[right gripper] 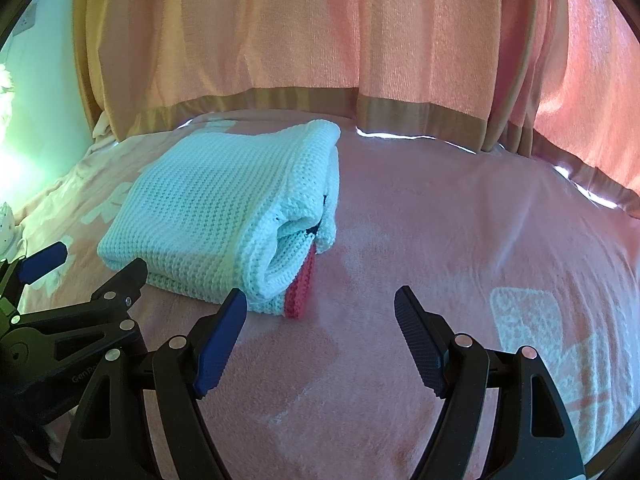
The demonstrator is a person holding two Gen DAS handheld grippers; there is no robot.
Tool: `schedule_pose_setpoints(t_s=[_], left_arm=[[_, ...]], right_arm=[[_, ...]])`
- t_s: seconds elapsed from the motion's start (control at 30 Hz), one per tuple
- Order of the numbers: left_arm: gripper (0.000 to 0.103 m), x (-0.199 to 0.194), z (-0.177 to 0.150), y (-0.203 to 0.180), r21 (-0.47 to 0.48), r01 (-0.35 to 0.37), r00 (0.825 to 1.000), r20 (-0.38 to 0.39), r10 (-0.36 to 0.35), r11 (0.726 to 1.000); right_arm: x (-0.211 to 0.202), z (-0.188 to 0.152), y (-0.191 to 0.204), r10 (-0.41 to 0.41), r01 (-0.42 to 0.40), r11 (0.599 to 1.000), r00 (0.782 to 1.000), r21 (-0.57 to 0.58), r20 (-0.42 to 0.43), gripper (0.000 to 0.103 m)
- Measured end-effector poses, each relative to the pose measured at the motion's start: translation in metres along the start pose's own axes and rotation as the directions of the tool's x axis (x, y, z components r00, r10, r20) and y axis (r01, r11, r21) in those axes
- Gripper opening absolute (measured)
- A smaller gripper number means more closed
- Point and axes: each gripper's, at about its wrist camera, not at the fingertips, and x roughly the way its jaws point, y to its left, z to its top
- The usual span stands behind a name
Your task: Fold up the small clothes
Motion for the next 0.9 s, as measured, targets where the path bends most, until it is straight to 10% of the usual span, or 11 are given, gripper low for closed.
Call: schedule_pose_setpoints(t_s=[0.9], left_arm=[[0.090,-0.0034,-0.0002,-0.0035,-0.006,-0.023,0.999,0.031,0.023,1.000]], right_arm=[[-0.0024,-0.0013,0.0007,-0.010,0.010,1.000,1.000,-0.015,0.011,0.074]])
